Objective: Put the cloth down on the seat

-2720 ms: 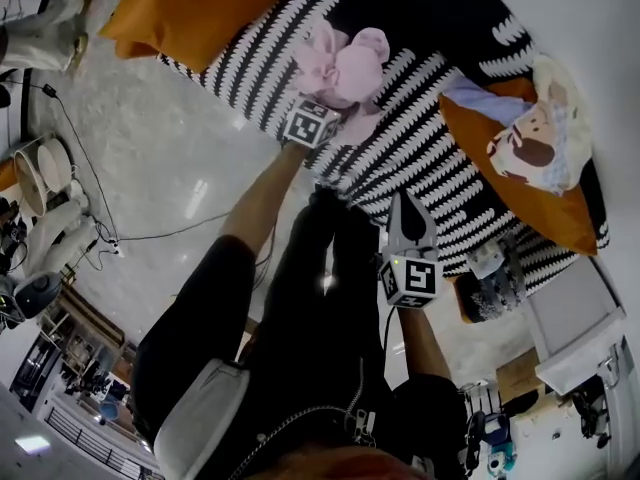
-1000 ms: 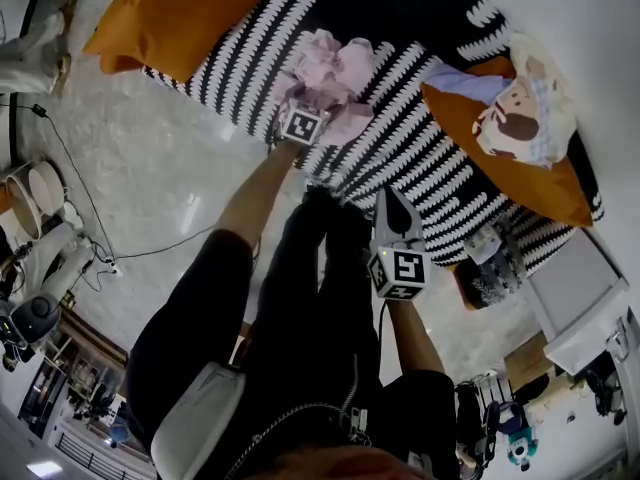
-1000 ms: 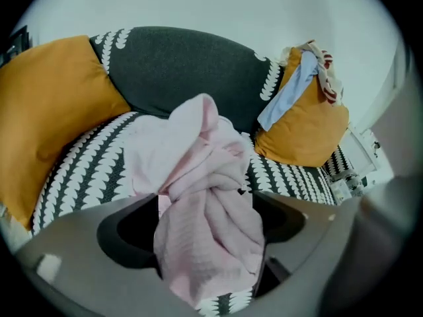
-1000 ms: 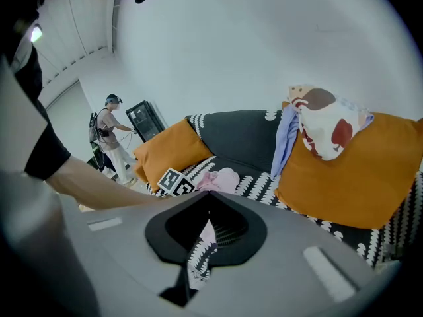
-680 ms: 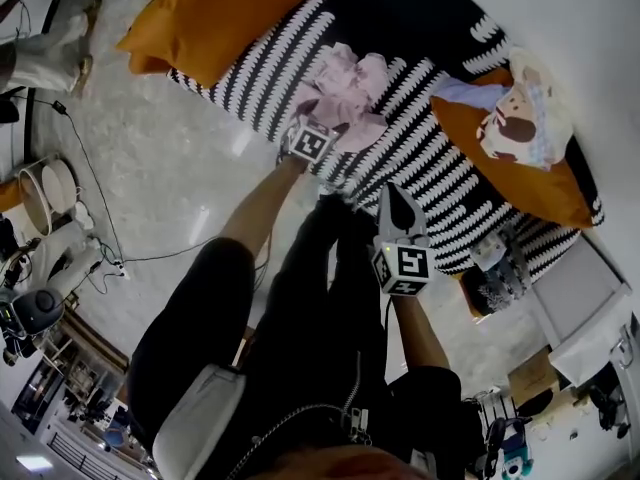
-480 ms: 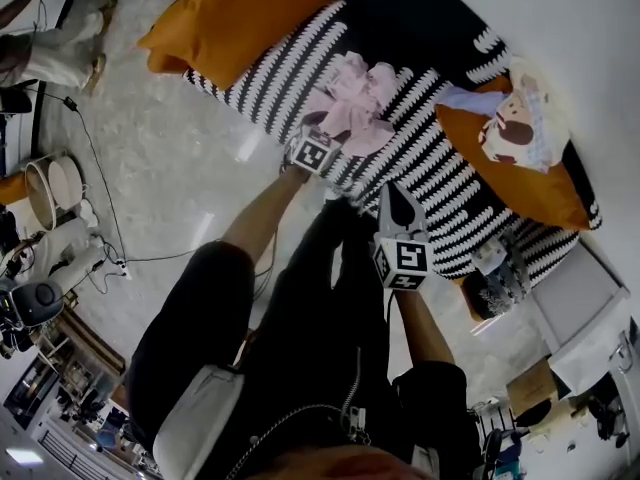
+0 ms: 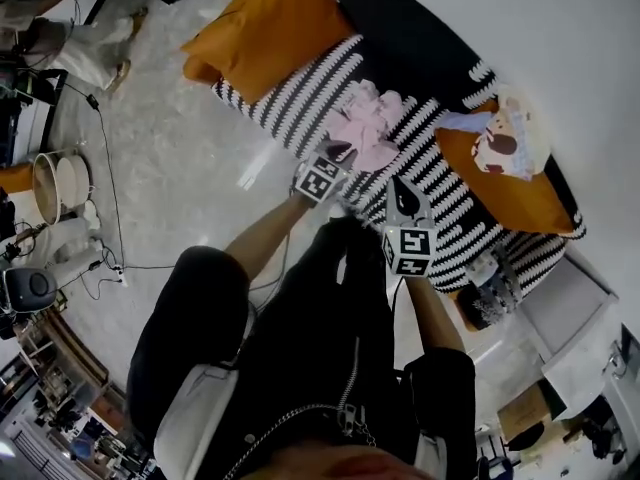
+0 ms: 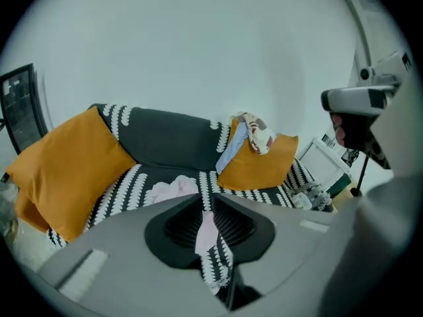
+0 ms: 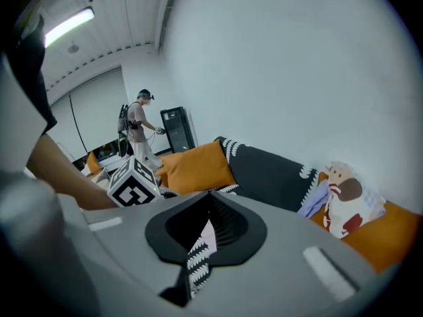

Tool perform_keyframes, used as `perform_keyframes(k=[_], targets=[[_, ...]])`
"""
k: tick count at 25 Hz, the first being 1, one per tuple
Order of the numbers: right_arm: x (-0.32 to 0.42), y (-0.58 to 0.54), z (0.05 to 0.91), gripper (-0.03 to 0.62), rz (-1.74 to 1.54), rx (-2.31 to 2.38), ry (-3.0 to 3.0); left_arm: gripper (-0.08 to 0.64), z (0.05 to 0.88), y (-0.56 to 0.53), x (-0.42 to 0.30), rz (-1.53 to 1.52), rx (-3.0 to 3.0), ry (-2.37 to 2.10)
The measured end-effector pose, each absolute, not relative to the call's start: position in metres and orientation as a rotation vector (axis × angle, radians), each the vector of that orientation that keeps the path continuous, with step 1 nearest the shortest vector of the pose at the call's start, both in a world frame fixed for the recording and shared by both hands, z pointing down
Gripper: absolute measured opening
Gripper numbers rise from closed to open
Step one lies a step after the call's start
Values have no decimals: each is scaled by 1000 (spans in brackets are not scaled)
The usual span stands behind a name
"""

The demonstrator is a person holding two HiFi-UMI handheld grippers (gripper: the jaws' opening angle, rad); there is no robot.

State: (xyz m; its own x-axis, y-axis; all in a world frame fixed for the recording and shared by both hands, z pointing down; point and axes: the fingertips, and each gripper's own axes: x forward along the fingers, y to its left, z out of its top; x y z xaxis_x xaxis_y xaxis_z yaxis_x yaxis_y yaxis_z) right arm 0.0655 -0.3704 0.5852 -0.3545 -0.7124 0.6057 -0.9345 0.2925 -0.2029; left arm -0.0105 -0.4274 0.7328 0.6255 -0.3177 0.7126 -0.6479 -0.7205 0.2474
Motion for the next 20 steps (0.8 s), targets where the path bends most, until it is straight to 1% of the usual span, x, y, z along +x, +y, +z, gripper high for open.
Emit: perform_keyframes(k=[2, 6, 12, 16, 20], targets=[[62, -372, 573, 2, 738, 1467, -2186, 13, 711, -425, -11, 895, 2389, -775], [57, -375, 552, 0, 722, 1466, -2221, 11, 672, -421, -12, 875, 2402, -797], [38, -384, 527, 0, 540, 1386, -2268, 11, 613, -422, -15, 760, 2423, -852], [30, -386, 518, 0, 516, 1353, -2293, 11, 588, -419, -20, 696, 2417, -905], [20, -380, 515, 0, 481, 1282, -2311, 11, 570, -409, -24, 719, 2453, -942]])
